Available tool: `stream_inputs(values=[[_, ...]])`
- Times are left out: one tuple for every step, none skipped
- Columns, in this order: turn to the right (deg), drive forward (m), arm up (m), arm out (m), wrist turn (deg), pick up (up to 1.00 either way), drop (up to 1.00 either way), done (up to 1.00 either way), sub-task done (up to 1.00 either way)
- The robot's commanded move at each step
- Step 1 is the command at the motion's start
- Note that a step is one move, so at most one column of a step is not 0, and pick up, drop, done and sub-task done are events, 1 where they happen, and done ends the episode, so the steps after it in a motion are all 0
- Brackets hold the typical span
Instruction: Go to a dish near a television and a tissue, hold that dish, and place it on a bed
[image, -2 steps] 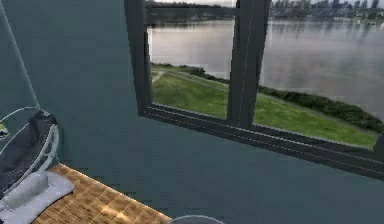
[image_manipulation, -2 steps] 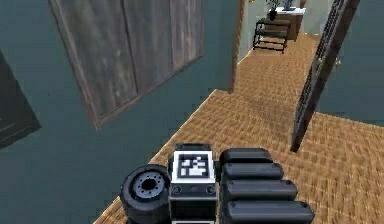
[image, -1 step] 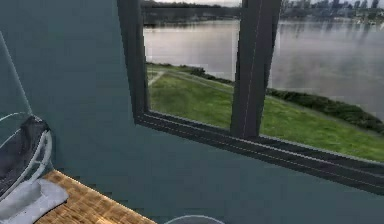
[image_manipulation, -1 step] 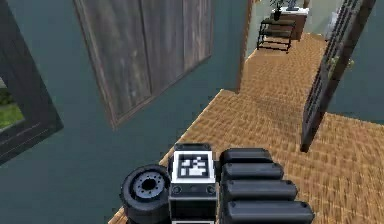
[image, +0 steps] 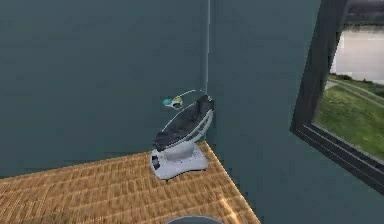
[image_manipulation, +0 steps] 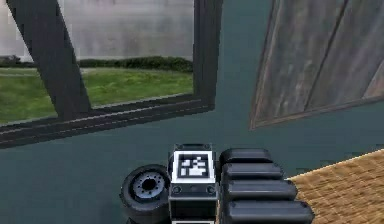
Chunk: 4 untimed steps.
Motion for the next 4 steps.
stream_inputs(values=[[-15.0, 0.00, 0.00, 0.00, 0.0, 0.00, 0.00, 0.00, 0.00], [0.0, 0.80, 0.00, 0.00, 0.0, 0.00, 0.00, 0.00, 0.00], [-39.0, 0.00, 0.00, 0.00, 0.0, 0.00, 0.00, 0.00, 0.00], [0.0, 0.05, 0.00, 0.00, 0.0, 0.00, 0.00, 0.00, 0.00]])
